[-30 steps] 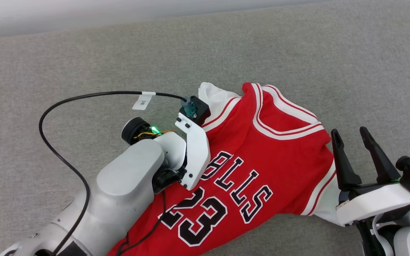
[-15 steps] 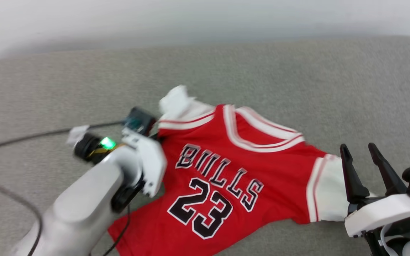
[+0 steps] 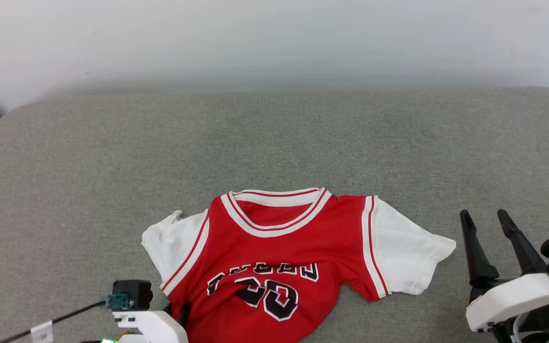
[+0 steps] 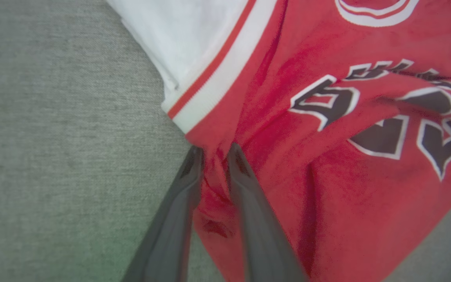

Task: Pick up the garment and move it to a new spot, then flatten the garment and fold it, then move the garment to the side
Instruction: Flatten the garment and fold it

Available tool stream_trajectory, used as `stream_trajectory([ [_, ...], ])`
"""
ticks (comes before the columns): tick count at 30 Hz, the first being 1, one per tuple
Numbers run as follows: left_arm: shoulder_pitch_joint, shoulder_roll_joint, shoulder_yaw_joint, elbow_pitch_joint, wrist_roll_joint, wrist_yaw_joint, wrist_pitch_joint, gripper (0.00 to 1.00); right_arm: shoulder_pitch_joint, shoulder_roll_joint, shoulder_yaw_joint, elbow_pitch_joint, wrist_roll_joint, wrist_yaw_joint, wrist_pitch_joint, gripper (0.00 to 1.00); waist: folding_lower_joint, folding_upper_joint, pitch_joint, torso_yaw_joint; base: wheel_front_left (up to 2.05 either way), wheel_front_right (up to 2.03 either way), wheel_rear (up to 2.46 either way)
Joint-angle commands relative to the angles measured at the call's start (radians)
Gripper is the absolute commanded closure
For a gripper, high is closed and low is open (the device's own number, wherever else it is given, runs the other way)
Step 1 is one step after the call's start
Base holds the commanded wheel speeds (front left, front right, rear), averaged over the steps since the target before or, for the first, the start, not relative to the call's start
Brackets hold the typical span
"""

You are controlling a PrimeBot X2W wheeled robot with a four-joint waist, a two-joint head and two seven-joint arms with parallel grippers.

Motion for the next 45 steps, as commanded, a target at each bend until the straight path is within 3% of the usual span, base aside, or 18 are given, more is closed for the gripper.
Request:
stream_trajectory([
  [1,0.014,-0.001,0.005,-0.004,0.005,0.008,-0.016,0.0,0.008,0.002,0.001,-0.005,-0.005,0.0,0.005,0.0,0.0,0.0,-0.008,-0.002,0.0,0.0,0.0],
  [7,0.003,0.008,0.04,-0.048,0.085,0.044,-0.182,0.0,0.022,0.002,-0.005,-0.018,-0.016,0.0,0.021,0.0,0.0,0.0,-0.041,-0.001,0.0,0.0,0.0],
  [12,-0.034,0.031,0.057,-0.081,0.157,0.044,-0.287,0.0,0.041,0.002,-0.01,-0.029,-0.019,0.0,0.034,0.0,0.0,0.0,-0.064,0.004,0.0,0.0,0.0],
  [23,-0.024,0.013,0.158,-0.195,0.266,0.052,-0.36,0.0,0.067,0.002,-0.043,-0.018,0.002,0.0,0.095,0.0,0.0,0.0,-0.063,0.006,0.0,0.0,0.0],
  [29,0.002,-0.008,0.224,-0.269,0.329,0.055,-0.362,0.0,0.051,-0.038,-0.154,0.063,0.031,0.0,0.305,0.0,0.0,0.0,-0.039,0.025,0.0,0.0,0.0],
  [33,-0.001,-0.021,0.249,-0.306,0.364,0.048,-0.361,0.0,-0.005,-0.075,-0.176,0.101,0.063,0.0,0.485,0.0,0.0,0.0,0.0,0.048,0.0,0.0,0.0],
  [38,-0.025,-0.045,0.274,-0.324,0.396,0.028,-0.36,0.0,-0.102,-0.113,-0.145,0.124,0.098,0.0,0.649,0.0,0.0,0.0,0.07,0.084,0.0,0.0,0.0],
  [45,-0.046,-0.091,0.296,-0.307,0.426,-0.014,-0.36,0.0,-0.223,-0.151,-0.072,0.18,0.112,0.0,0.759,0.0,0.0,0.0,0.14,0.121,0.0,0.0,0.0],
])
